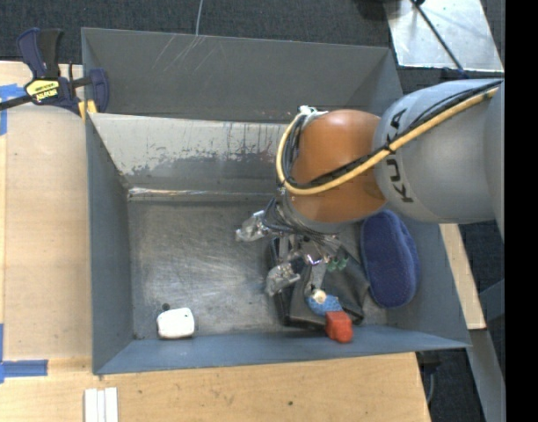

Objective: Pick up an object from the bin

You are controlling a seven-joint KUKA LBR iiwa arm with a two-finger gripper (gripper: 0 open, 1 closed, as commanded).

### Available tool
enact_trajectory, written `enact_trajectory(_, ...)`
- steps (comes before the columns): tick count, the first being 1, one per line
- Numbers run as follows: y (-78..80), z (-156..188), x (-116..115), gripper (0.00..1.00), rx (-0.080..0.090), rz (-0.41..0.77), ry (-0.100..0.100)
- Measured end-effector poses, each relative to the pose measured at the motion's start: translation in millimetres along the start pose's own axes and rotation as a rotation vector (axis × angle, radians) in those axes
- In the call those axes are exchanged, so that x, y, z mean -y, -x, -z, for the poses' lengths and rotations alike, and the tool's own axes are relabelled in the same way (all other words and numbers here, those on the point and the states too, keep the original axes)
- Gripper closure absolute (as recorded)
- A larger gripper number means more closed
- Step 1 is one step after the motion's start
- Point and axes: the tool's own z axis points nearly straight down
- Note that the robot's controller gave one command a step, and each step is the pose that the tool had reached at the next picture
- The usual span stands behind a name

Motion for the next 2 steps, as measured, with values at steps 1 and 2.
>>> enact_trajectory(1, 2.6, -1.4, -2.2, 1.00, 0.002, 0.000, 0.002)
enact_trajectory(2, 81.7, 51.0, -17.2, 1.00, 0.016, 0.021, 0.000)
